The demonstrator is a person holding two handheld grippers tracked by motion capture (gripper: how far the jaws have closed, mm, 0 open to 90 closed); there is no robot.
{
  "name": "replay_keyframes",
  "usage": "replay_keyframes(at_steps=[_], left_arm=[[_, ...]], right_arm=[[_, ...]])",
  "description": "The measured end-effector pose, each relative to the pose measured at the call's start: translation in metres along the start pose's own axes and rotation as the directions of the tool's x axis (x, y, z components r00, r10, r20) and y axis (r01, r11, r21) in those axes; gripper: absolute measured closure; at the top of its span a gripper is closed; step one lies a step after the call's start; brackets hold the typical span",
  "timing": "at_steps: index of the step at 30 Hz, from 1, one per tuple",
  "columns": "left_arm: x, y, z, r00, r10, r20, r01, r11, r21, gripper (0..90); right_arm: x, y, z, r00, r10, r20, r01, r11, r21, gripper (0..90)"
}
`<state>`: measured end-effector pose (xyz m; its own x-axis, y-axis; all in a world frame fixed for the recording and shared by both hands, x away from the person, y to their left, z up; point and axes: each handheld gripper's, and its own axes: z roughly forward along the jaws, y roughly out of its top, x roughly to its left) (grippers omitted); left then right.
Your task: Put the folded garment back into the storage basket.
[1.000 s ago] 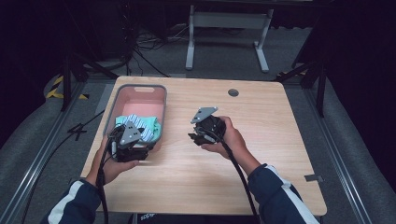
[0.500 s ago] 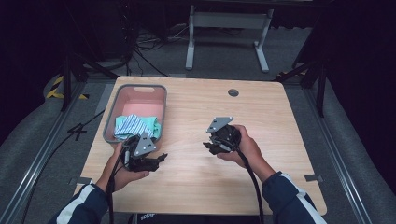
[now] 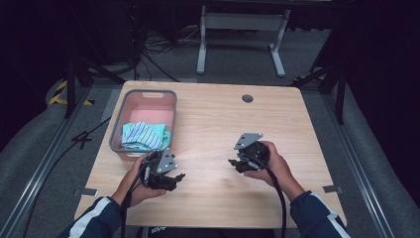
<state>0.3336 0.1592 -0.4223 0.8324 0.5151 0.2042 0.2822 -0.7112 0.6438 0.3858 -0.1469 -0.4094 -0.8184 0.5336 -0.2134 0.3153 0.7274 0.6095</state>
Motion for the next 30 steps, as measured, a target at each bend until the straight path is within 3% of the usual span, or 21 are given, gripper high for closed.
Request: replay_keyframes(at_steps=[9, 13, 18, 20, 23, 25, 27, 30], left_arm=[[-0.007, -0.009, 0.016, 0.9987, -0.003, 0.051, 0.002, 0.9996, 0.027, 27.9], [-0.01, -0.013, 0.022, 0.9976, 0.001, 0.069, -0.003, 0.9995, 0.031, 24.4], [-0.009, -0.018, 0.024, 0.9966, -0.03, 0.076, 0.029, 0.9995, 0.014, 21.7], [-0.009, -0.021, 0.026, 0.995, -0.048, 0.088, 0.047, 0.9988, 0.01, 21.3], [-0.012, -0.025, 0.029, 0.9967, -0.047, 0.066, 0.045, 0.9982, 0.039, 20.6], [-0.013, -0.031, 0.031, 0.9939, -0.07, 0.084, 0.068, 0.9972, 0.03, 20.4], [-0.014, -0.034, 0.033, 0.9937, -0.069, 0.088, 0.066, 0.9971, 0.037, 20.0], [-0.014, -0.039, 0.034, 0.987, -0.105, 0.122, 0.104, 0.9944, 0.018, 19.5]], right_arm=[[0.005, -0.032, -0.003, 1.0, -0.007, 0.002, 0.007, 1.0, -0.019, 32.8], [0.006, -0.051, -0.005, 0.9999, 0.014, 0.01, -0.014, 0.999, -0.029, 30.2], [0.005, -0.07, -0.007, 0.9986, 0.046, 0.028, -0.044, 0.998, -0.042, 29.1], [0.003, -0.08, -0.008, 0.9971, 0.064, 0.041, -0.062, 0.997, -0.045, 28.4], [-0.001, -0.096, -0.012, 0.9922, 0.118, 0.042, -0.115, 0.992, -0.055, 26.5], [-0.003, -0.105, -0.013, 0.9898, 0.128, 0.062, -0.125, 0.991, -0.057, 26.3], [-0.005, -0.116, -0.015, 0.9839, 0.171, 0.05, -0.168, 0.984, -0.059, 25.7], [-0.006, -0.13, -0.017, 0.9762, 0.207, 0.065, -0.204, 0.978, -0.051, 24.2]])
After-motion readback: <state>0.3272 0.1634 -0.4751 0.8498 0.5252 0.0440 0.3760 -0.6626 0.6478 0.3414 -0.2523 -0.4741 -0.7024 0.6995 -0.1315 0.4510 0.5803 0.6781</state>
